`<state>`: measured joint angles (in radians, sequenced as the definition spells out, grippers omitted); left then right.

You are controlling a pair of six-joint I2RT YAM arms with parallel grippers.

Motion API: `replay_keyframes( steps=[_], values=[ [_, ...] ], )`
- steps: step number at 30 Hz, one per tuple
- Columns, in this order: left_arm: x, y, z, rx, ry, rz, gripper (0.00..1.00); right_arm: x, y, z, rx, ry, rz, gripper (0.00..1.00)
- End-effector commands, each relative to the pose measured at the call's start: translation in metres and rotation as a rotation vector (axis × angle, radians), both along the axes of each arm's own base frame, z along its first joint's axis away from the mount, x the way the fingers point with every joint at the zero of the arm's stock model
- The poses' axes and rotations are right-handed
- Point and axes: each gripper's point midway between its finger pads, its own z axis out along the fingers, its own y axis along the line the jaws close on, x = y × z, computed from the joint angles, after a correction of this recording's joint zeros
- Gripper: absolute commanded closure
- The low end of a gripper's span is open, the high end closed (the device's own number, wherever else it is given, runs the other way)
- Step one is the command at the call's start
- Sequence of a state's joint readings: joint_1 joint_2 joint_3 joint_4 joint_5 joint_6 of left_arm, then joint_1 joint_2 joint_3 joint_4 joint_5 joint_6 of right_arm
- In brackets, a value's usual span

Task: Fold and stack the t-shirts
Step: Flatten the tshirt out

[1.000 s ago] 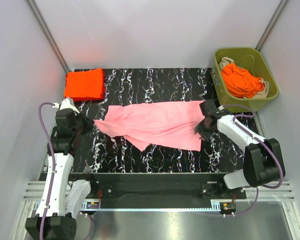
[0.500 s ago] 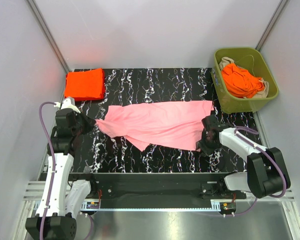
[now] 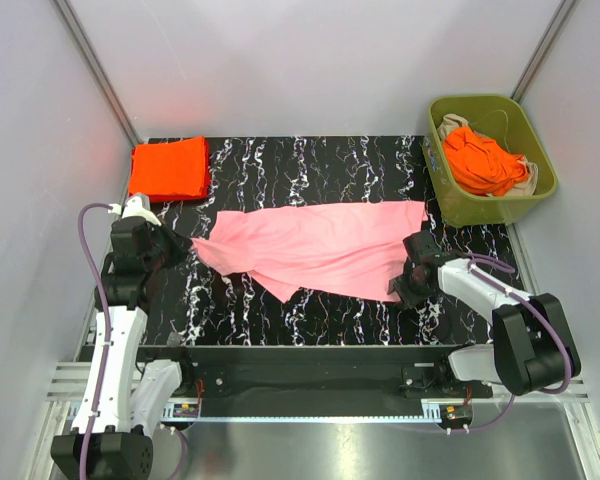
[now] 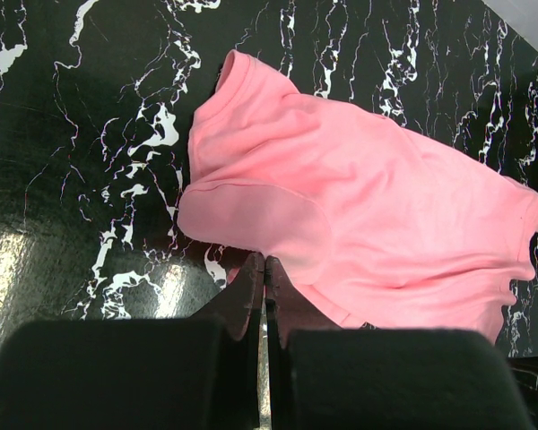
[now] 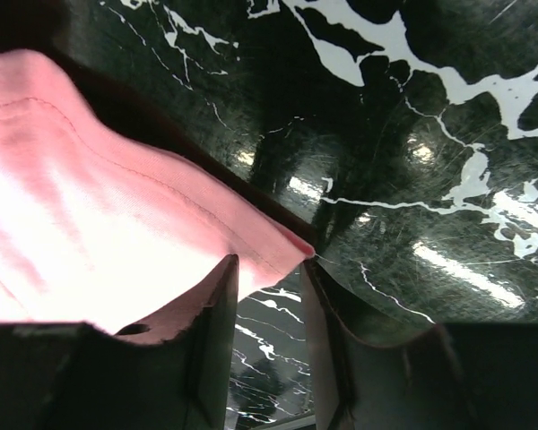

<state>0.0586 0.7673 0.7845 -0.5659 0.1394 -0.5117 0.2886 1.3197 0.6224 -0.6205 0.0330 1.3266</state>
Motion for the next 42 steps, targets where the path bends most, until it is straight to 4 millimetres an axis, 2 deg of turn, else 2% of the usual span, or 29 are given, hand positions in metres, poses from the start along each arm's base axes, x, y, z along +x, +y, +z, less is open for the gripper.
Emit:
replay_keyframes(
  steps=[1,4,6,8,9,13,14,16,17,18,19,20,21,22,23,24,25,26,27,28,29,30,31,32,33,35,36,39,42],
  values=[
    [0.007,-0.002,0.014,0.006,-0.074,-0.023,1.00,-0.005,-0.004,-0.011,-0.012,0.016,-0.034,0.60],
    [0.007,-0.002,0.014,0.006,-0.072,-0.023,1.00,-0.003,-0.004,-0.010,-0.015,0.002,-0.031,0.63],
    [0.008,-0.002,0.014,0.004,-0.071,-0.024,1.00,-0.002,-0.006,-0.009,-0.024,-0.009,-0.023,0.77],
    [0.008,-0.002,0.013,0.001,-0.069,-0.024,1.00,-0.001,-0.008,-0.007,-0.034,-0.020,-0.022,0.96],
    [0.009,-0.003,0.013,-0.001,-0.069,-0.025,1.00,-0.001,-0.010,-0.006,-0.041,-0.022,-0.019,1.00],
    [0.014,-0.004,0.024,-0.019,-0.089,-0.023,1.00,0.012,-0.024,0.021,-0.127,-0.098,0.005,1.00],
    [0.016,-0.005,0.032,-0.025,-0.104,-0.022,1.00,0.024,-0.024,0.041,-0.148,-0.151,0.050,1.00],
    [0.025,-0.005,0.067,-0.041,-0.168,-0.013,1.00,0.044,-0.027,0.080,-0.196,-0.285,0.151,1.00],
    [0.028,-0.009,0.084,-0.055,-0.196,-0.026,1.00,0.064,-0.023,0.119,-0.201,-0.394,0.183,1.00],
    [0.034,-0.010,0.123,-0.069,-0.262,-0.032,1.00,0.072,-0.022,0.147,-0.214,-0.467,0.214,1.00],
    [0.036,-0.012,0.142,-0.079,-0.292,-0.037,1.00,0.078,-0.024,0.171,-0.259,-0.522,0.289,1.00],
    [0.035,-0.013,0.160,-0.088,-0.315,-0.036,1.00,0.090,-0.021,0.223,-0.269,-0.639,0.314,1.00],
    [0.035,-0.013,0.203,-0.101,-0.394,-0.033,1.00,0.093,-0.020,0.250,-0.287,-0.699,0.352,1.00],
    [0.032,-0.014,0.224,-0.107,-0.429,-0.031,1.00,0.094,-0.022,0.275,-0.326,-0.751,0.402,1.00],
    [0.028,-0.013,0.239,-0.111,-0.445,-0.022,1.00,0.092,-0.024,0.324,-0.343,-0.842,0.400,1.00],
    [0.018,-0.013,0.279,-0.114,-0.526,-0.019,1.00,0.090,-0.026,0.346,-0.359,-0.881,0.403,1.00],
    [0.011,-0.012,0.297,-0.114,-0.557,-0.011,1.00,0.086,-0.028,0.368,-0.384,-0.925,0.424,1.00],
    [0.003,-0.010,0.307,-0.111,-0.561,0.004,1.00,0.077,-0.030,0.411,-0.388,-1.022,0.413,1.00],
    [-0.015,-0.011,0.345,-0.110,-0.646,0.002,1.00,0.066,-0.029,0.433,-0.375,-1.082,0.423,1.00],
    [-0.025,-0.010,0.360,-0.114,-0.673,0.009,1.00,0.052,-0.031,0.469,-0.374,-1.176,0.414,1.00],
    [-0.038,-0.011,0.371,-0.119,-0.693,0.008,1.00,0.042,-0.032,0.482,-0.368,-1.210,0.419,1.00],
    [-0.063,-0.014,0.399,-0.136,-0.771,0.002,1.00,0.026,-0.031,0.500,-0.348,-1.270,0.430,1.00],
    [-0.077,-0.017,0.410,-0.153,-0.803,-0.007,1.00,0.009,-0.032,0.519,-0.328,-1.333,0.421,1.00],
    [-0.098,-0.020,0.421,-0.171,-0.849,-0.016,1.00,-0.003,-0.032,0.529,-0.312,-1.372,0.420,1.00],
    [-0.117,-0.023,0.434,-0.208,-0.892,-0.024,1.00,-0.025,-0.035,0.542,-0.293,-1.431,0.412,1.00],
    [-0.150,-0.028,0.445,-0.232,-0.953,-0.047,1.00,-0.048,-0.038,0.554,-0.258,-1.493,0.387,1.00],
    [-0.164,-0.030,0.451,-0.242,-0.983,-0.053,1.00,-0.068,-0.042,0.560,-0.243,-1.538,0.377,1.00],
    [-0.191,-0.036,0.457,-0.251,-1.025,-0.091,1.00,-0.094,-0.047,0.564,-0.204,-1.598,0.353,1.00],
    [-0.198,-0.041,0.456,-0.250,-1.024,-0.120,1.00,-0.098,-0.047,0.561,-0.205,-1.601,0.361,1.00]
  ],
)
